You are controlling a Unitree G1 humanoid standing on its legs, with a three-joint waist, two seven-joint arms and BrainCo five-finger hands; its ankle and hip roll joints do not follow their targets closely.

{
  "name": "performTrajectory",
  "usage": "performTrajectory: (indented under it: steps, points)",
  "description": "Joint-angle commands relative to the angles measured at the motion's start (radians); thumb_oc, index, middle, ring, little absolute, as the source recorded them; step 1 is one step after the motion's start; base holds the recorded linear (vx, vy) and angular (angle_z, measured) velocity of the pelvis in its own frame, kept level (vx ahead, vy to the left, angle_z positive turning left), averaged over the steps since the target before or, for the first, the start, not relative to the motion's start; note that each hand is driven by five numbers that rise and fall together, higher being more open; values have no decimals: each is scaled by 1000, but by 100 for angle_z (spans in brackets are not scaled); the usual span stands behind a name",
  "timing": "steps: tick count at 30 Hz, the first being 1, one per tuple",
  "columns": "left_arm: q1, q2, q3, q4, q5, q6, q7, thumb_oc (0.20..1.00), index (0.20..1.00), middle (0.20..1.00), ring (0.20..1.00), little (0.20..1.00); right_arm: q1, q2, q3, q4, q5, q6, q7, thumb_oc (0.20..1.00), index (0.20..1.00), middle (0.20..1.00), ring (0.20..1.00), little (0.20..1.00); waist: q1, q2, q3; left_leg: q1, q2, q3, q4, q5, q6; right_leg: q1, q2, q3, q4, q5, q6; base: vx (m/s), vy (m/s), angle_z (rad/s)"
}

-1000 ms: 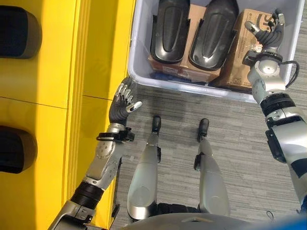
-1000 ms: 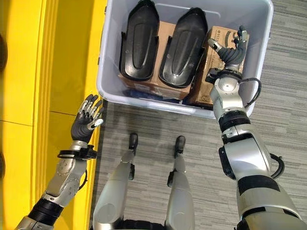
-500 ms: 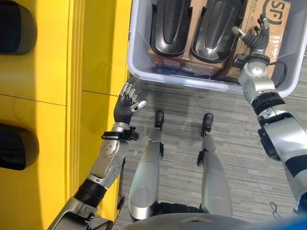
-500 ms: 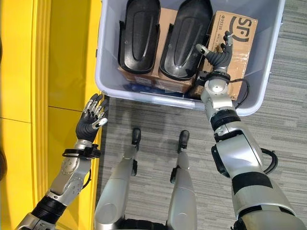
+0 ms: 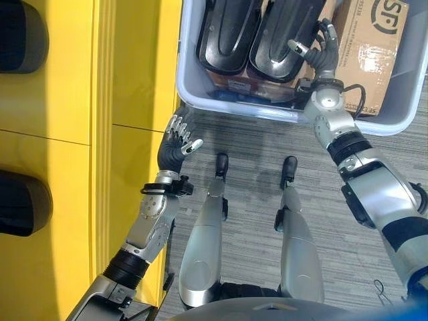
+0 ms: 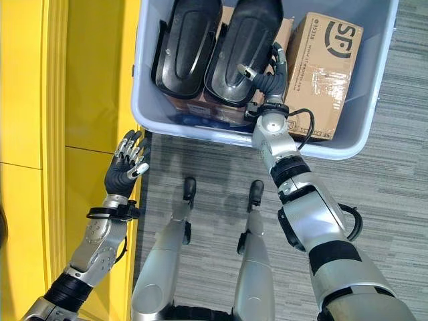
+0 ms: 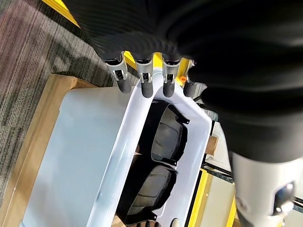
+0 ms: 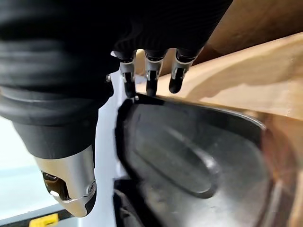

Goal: Move parts from the plastic box to the shelf.

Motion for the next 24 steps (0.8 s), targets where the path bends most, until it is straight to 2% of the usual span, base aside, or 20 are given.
performTrajectory:
  steps: [1,6,13,19,24]
  points:
    - [19,29,11,-83,21,-58,4,1000,1000,1000,1000,1000,-4,-12,14,-27,-27,-31,2,1000,1000,1000,1000,1000,7,15,-24,-45,55,-24,15,-25,-8,42,-95,7,167,-180,60,-17,12,8]
    - [17,33,-3,-87,22,-55,5,1000,1000,1000,1000,1000,-19,-19,-17,78,8,-28,0,1000,1000,1000,1000,1000,11,22,-24,-48,52,-25,12,-25,-7,42,-97,2,162,-178,62,-10,2,4]
    - [7,30,-25,-83,21,-56,3,1000,1000,1000,1000,1000,-52,-78,-65,174,49,-26,-15,1000,1000,1000,1000,1000,21,36,-24,-50,51,-25,4,-21,-8,34,-94,-5,165,-183,63,0,0,0]
    - [-3,38,-39,-73,16,-62,4,1000,1000,1000,1000,1000,-105,-109,-38,205,36,-16,-19,1000,1000,1000,1000,1000,31,42,-24,-60,52,-33,4,-26,-10,33,-90,-13,166,-192,65,5,-6,0]
    - [6,46,-23,-71,17,-65,11,1000,1000,1000,1000,1000,-139,-114,-3,187,17,-18,-21,1000,1000,1000,1000,1000,35,33,-24,-73,52,-40,6,-25,-11,26,-86,-21,171,-196,63,12,-11,3]
